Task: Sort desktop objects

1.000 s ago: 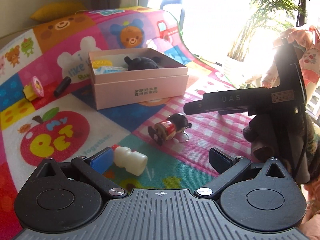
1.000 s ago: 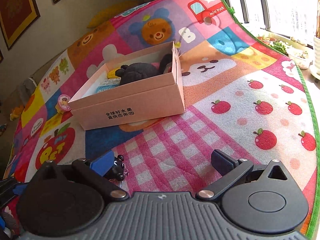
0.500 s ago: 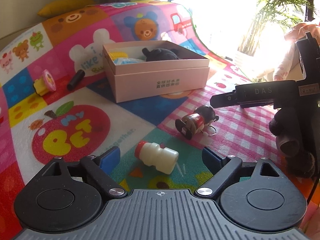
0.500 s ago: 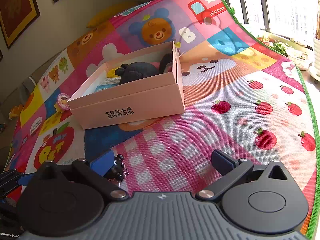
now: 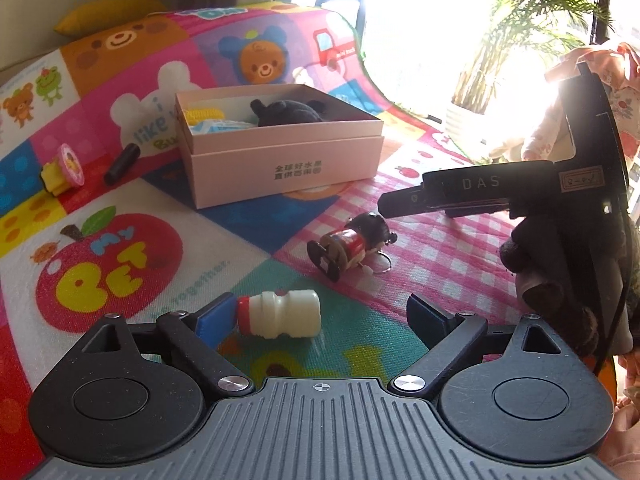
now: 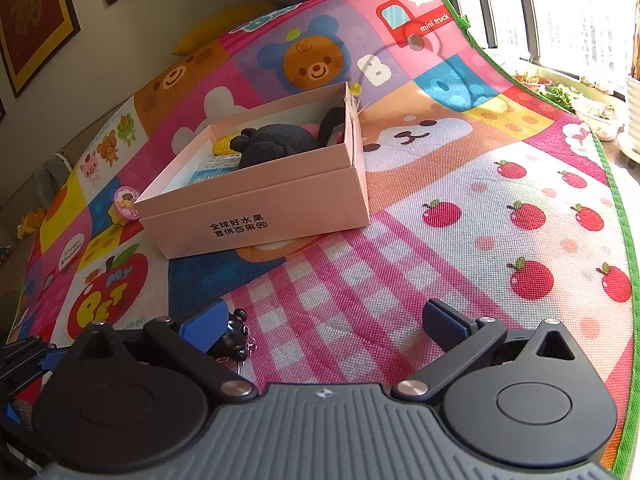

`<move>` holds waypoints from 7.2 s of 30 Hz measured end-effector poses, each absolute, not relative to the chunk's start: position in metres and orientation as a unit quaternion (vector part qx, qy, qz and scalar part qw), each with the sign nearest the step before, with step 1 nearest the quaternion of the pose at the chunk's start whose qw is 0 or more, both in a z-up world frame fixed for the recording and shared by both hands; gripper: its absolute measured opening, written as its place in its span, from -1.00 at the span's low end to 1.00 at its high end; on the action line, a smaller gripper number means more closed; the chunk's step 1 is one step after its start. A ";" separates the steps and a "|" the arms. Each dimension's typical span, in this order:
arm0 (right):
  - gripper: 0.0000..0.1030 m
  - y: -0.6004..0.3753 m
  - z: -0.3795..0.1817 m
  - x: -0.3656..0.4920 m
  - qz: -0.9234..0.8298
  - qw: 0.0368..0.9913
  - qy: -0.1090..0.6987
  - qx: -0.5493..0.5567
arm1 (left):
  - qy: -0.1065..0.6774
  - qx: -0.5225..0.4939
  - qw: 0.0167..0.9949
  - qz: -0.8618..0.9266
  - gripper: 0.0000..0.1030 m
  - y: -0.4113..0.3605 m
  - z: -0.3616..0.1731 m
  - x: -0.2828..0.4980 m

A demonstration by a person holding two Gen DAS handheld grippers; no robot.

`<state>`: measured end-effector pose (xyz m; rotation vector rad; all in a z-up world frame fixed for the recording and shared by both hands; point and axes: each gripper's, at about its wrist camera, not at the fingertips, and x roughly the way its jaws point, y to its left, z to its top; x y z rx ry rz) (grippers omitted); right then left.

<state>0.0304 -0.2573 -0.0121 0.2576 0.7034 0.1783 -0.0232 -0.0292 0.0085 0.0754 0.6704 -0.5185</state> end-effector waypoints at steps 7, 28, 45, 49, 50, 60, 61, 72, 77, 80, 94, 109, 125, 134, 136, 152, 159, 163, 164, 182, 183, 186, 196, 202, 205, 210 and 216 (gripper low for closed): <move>1.00 -0.257 -0.012 0.030 0.087 0.927 0.343 0.125 | 0.342 0.041 0.923 -0.171 0.88 -0.031 0.003 -0.030; 0.41 -0.176 -0.010 0.031 0.187 0.912 0.363 -0.037 | 0.340 0.044 0.934 -0.100 1.00 -0.023 -0.006 -0.033; 0.27 -0.240 -0.009 -0.001 0.113 0.936 0.334 0.006 | 0.332 0.065 0.933 -0.126 0.36 -0.050 0.003 -0.036; 0.27 -0.238 -0.010 -0.003 0.119 0.937 0.330 0.003 | 0.334 0.052 0.933 -0.124 0.39 -0.051 0.003 -0.032; 0.27 -0.238 -0.010 -0.003 0.120 0.937 0.329 0.004 | 0.335 0.050 0.933 -0.125 0.39 -0.051 0.003 -0.031; 0.27 -0.237 -0.009 -0.002 0.120 0.936 0.331 0.003 | 0.334 0.048 0.934 -0.116 0.25 -0.051 0.002 -0.024; 0.27 -0.237 -0.010 -0.002 0.120 0.936 0.331 0.003 | 0.333 0.048 0.934 -0.116 0.20 -0.051 0.002 -0.024; 0.27 -0.231 -0.009 -0.004 0.112 0.936 0.333 -0.015 | 0.332 0.052 0.934 -0.122 -0.07 -0.047 0.005 -0.028; 0.27 -0.227 -0.004 -0.011 0.103 0.930 0.352 -0.036 | 0.318 0.052 0.938 -0.128 -0.07 -0.042 0.014 -0.037; 0.27 -0.225 0.007 -0.017 0.099 0.931 0.349 -0.053 | 0.307 0.052 0.941 -0.131 -0.07 -0.040 0.022 -0.042; 0.26 -0.242 0.130 0.014 0.136 0.958 0.248 -0.052 | 0.163 0.095 0.970 -0.152 -0.07 -0.057 0.105 0.042; 0.62 -0.208 0.146 0.191 0.101 0.963 0.251 0.005 | 0.247 0.025 0.966 -0.065 0.97 0.040 0.048 0.097; -0.11 -0.111 0.137 0.234 0.109 0.933 0.333 -0.081 | 0.218 -0.081 0.972 -0.020 1.00 0.123 0.020 0.071; -0.32 -0.210 0.090 0.285 -0.069 0.914 0.398 -0.048 | 0.218 -0.102 0.970 -0.034 1.00 0.127 0.017 0.071; -0.45 -0.221 0.076 0.290 -0.074 0.901 0.427 -0.007 | 0.220 -0.107 0.969 -0.034 1.00 0.129 0.017 0.072; -0.28 -0.168 0.102 0.265 0.063 0.912 0.405 0.033 | 0.240 -0.111 0.964 -0.030 1.00 0.129 0.013 0.078; -0.26 -0.048 0.091 0.257 0.190 0.880 0.435 -0.020 | 0.241 -0.114 0.963 -0.029 1.00 0.131 0.013 0.079; -0.46 0.019 0.058 0.271 0.180 0.849 0.493 -0.068 | 0.238 -0.117 0.964 -0.027 1.00 0.132 0.013 0.078; -0.46 0.031 0.051 0.273 0.163 0.849 0.494 -0.087 | 0.237 -0.119 0.964 -0.026 1.00 0.132 0.013 0.078; -1.00 0.042 0.046 0.238 0.145 0.855 0.467 -0.171 | 0.232 -0.197 0.953 -0.003 1.00 0.156 0.007 0.078; -1.00 0.037 0.051 0.230 0.154 0.856 0.463 -0.169 | 0.233 -0.196 0.953 -0.002 1.00 0.156 0.007 0.078; -1.00 0.021 0.066 0.212 0.179 0.856 0.461 -0.154 | 0.231 -0.189 0.954 0.003 1.00 0.154 0.008 0.077; -0.49 0.046 0.030 0.259 0.144 0.848 0.472 -0.194 | 0.224 -0.177 0.958 0.011 1.00 0.152 0.009 0.076; -0.32 0.063 0.013 0.281 0.131 0.843 0.480 -0.207 | 0.224 -0.196 0.955 0.007 1.00 0.158 0.007 0.076; -0.64 0.064 0.018 0.276 0.144 0.844 0.472 -0.212 | 0.223 -0.200 0.954 0.005 1.00 0.159 0.007 0.076; -0.66 0.038 0.056 0.241 0.178 0.860 0.445 -0.172 | 0.226 -0.204 0.953 0.007 1.00 0.159 0.006 0.077; -0.99 -0.027 0.099 0.169 0.236 0.861 0.436 -0.114 | 0.234 -0.203 0.951 0.013 1.00 0.159 0.005 0.078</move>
